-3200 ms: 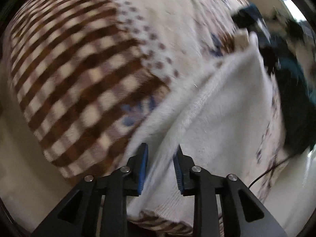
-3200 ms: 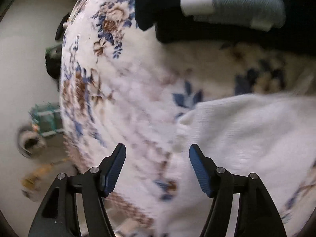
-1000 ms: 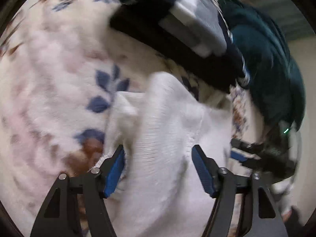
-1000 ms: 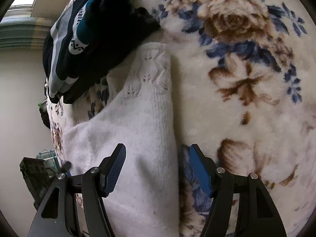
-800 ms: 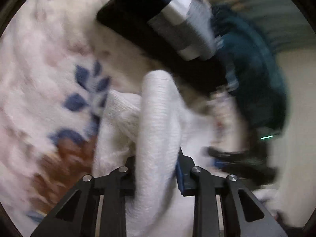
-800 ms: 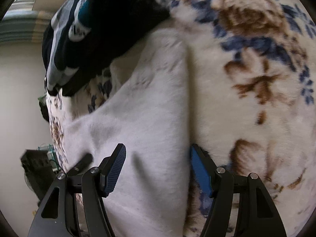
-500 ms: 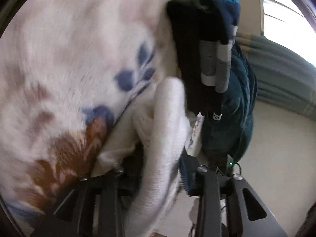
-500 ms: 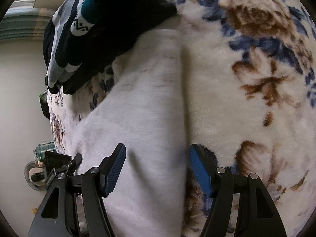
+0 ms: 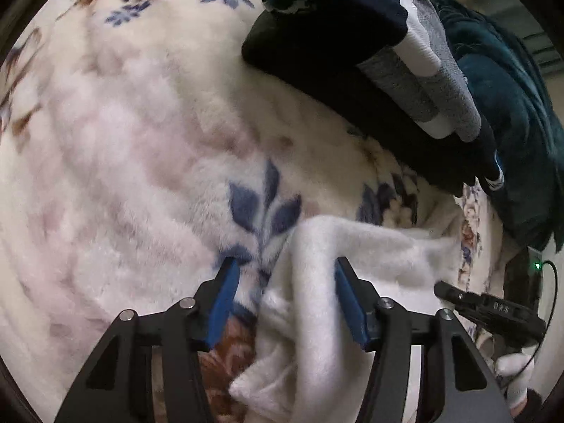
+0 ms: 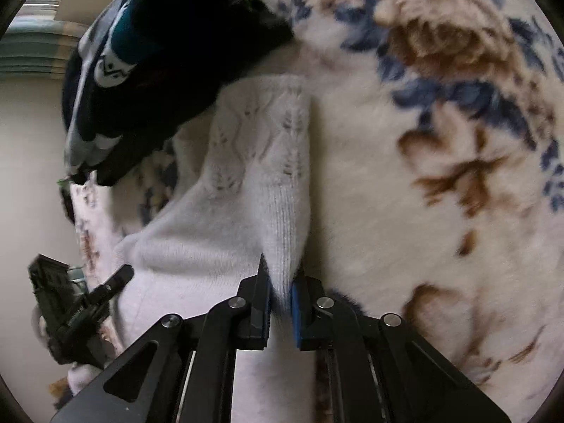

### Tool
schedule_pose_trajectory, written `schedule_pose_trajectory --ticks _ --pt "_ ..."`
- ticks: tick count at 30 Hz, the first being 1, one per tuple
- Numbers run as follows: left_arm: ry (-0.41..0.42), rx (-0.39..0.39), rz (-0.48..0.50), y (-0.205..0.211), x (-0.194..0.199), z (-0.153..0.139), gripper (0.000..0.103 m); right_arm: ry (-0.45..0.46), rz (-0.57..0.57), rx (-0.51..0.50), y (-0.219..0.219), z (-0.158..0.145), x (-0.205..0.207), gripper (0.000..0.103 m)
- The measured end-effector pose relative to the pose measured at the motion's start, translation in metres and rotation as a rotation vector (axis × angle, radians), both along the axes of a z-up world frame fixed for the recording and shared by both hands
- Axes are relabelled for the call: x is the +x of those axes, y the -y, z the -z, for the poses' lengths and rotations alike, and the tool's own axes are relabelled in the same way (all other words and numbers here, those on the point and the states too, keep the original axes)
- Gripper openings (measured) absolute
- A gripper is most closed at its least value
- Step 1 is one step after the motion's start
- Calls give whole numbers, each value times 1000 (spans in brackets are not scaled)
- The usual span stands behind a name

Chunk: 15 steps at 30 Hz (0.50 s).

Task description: Fold small clothes

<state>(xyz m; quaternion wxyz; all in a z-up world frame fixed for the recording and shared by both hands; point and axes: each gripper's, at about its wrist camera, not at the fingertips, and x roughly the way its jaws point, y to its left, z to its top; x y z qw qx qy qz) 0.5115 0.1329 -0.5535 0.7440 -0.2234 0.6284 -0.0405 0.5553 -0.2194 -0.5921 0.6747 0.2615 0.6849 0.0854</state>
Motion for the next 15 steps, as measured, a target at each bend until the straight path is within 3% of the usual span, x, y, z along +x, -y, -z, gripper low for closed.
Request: schedule_pose_trajectory --ticks 2,4,6,9,12,13,14,15 --pt "21 -41 -7 4 1 -15 52 -10 -15 11 -2 -3 0 13" --pt "63 12 -10 2 -9 -43 53 -5 -21 21 -1 -15 -4 20" --pt "84 13 0 -1 -21 -56 55 2 -18 38 2 -27 -12 45" --pt "32 -21 52 10 -42 -47 55 20 21 87 10 -45 -36 50" --pt "15 -7 99 43 -42 -15 52 2 66 112 9 -47 -61 50" --pt "31 -35 86 41 -44 -6 48 -8 75 119 11 -44 -68 50" --pt "50 -133 58 36 -43 0 35 -17 85 122 9 -39 -75 50" --pt "61 -238 31 29 -43 -1 30 -33 98 120 6 -31 -85 50"
